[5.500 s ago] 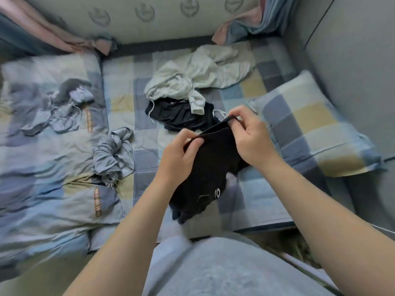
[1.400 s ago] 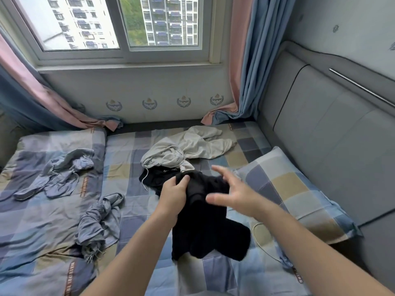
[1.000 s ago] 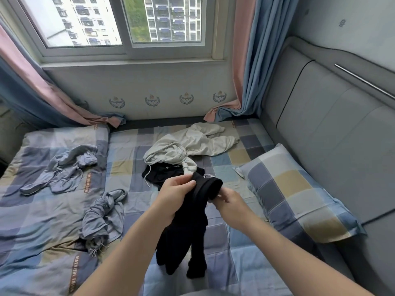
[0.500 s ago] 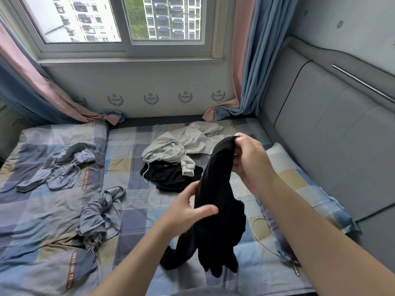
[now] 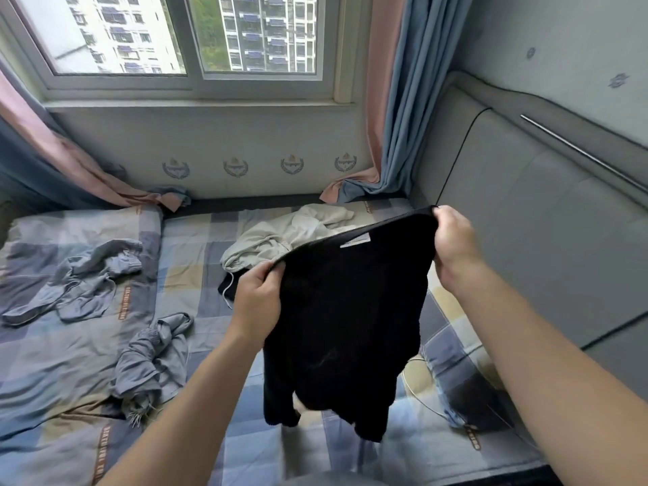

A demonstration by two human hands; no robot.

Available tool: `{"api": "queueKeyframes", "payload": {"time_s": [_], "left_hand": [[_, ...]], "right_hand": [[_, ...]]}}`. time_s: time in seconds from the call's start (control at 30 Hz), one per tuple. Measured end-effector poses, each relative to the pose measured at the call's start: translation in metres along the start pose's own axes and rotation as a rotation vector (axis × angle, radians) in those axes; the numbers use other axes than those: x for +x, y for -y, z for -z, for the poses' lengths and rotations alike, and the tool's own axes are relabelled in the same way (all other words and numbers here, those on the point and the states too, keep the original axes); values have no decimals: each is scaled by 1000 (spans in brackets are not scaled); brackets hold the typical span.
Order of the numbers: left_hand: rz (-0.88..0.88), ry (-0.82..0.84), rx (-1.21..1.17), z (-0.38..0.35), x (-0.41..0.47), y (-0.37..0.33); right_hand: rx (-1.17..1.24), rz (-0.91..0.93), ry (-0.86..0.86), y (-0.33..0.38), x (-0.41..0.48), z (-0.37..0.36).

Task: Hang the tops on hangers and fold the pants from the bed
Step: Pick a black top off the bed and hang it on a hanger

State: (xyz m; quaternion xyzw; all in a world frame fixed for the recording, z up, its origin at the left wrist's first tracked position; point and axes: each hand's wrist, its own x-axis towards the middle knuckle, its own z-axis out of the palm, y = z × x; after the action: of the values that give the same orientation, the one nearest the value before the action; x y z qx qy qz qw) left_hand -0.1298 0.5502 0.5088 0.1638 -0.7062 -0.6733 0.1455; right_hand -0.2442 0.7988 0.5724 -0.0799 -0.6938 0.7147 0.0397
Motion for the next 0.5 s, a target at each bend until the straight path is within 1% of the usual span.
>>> {"api": "queueKeyframes", "payload": {"time_s": [0.03,0.13,0.2,0.23,0.33,0.4,0.47,0.5], "left_hand": [[39,18,-66,2,1,-8],[250,106,-279,9,0,-31],[337,164,-343,13,-5,-44],[348,192,-363,13,-8,-50],[322,285,-377,11,-18,-63],[288,360,-358,10,-23,-69],[256,404,-331,10,-26,-74],[243,416,-319,11,-26,-76]], "right_hand": [[-46,-5,7,-9,4,3],[-223,-33,44,-35,7,9],[-362,7,103,-46,-2,8],[-374,17,188,-50,-9,7],[-341,71,575,-54,-39,-6],[-371,83,795,-51,-59,-24],[-383,24,945,-54,-75,-45],[-413,4,988,-58,-83,-55]]}}
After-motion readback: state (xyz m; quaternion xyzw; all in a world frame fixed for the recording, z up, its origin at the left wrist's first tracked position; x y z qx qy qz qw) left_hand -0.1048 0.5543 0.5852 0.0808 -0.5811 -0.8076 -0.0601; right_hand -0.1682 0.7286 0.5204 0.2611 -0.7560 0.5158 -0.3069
